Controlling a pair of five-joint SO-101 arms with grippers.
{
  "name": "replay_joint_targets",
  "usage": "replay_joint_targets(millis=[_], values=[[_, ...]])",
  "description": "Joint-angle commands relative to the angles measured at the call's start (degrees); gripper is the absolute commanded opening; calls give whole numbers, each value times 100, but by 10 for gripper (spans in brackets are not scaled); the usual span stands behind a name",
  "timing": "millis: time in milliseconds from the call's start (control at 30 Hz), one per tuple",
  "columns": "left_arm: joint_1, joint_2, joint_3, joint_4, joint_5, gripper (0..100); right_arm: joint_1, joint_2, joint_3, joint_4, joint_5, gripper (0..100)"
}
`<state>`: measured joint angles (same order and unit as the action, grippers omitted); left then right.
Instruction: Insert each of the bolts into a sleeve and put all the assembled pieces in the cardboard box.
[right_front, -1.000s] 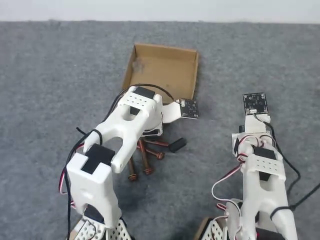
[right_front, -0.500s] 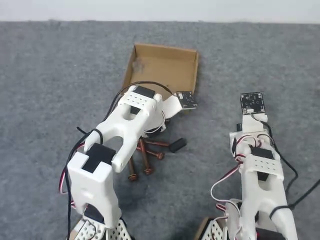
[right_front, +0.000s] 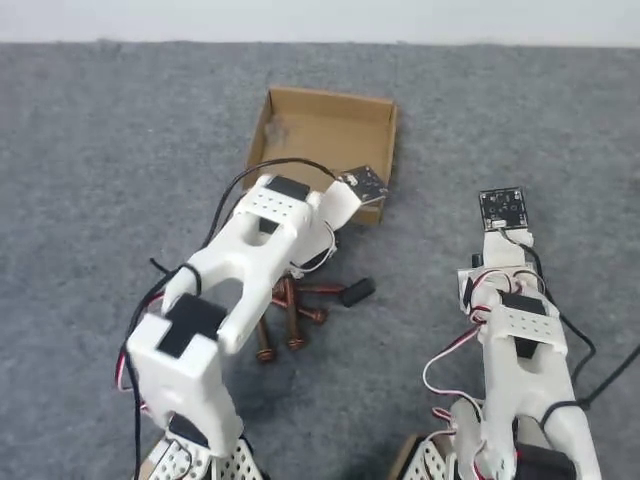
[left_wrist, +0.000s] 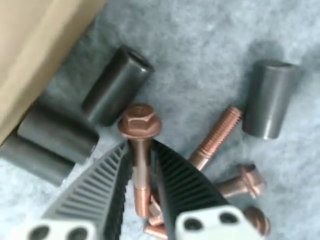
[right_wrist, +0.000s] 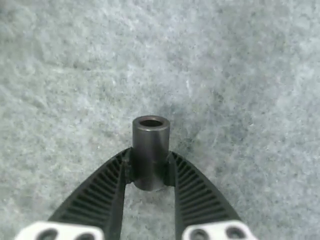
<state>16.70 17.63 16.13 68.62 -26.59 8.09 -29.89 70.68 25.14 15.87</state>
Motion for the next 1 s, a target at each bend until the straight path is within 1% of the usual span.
replay_joint_targets(millis=[0,100,200,300,600,733,867,967], values=[[26,-1284,593,-554,185,9,-75,-40,-308,-66,26,6],[26,-1855,1103,-862,360,9,-75,-40,-316,-66,26,6],[9,-2286,1455,-1064,686,9,-75,-31,-316,-66,26,6],[-176,-2637,1613,-1090,958,9,-75,-31,-316,-66,26,6],[-835,-3604,2308,-1688,1943,9,-75,-57,-308,-66,26,6],[-1046,-4325,2967,-2233,2207,9,-84,-57,-308,-66,26,6],[-1495,-5152,3714,-2831,2453,9,-127,-66,-308,-66,18,6],[-1881,-5714,4233,-3130,2760,10,-347,-66,-308,-66,18,6]])
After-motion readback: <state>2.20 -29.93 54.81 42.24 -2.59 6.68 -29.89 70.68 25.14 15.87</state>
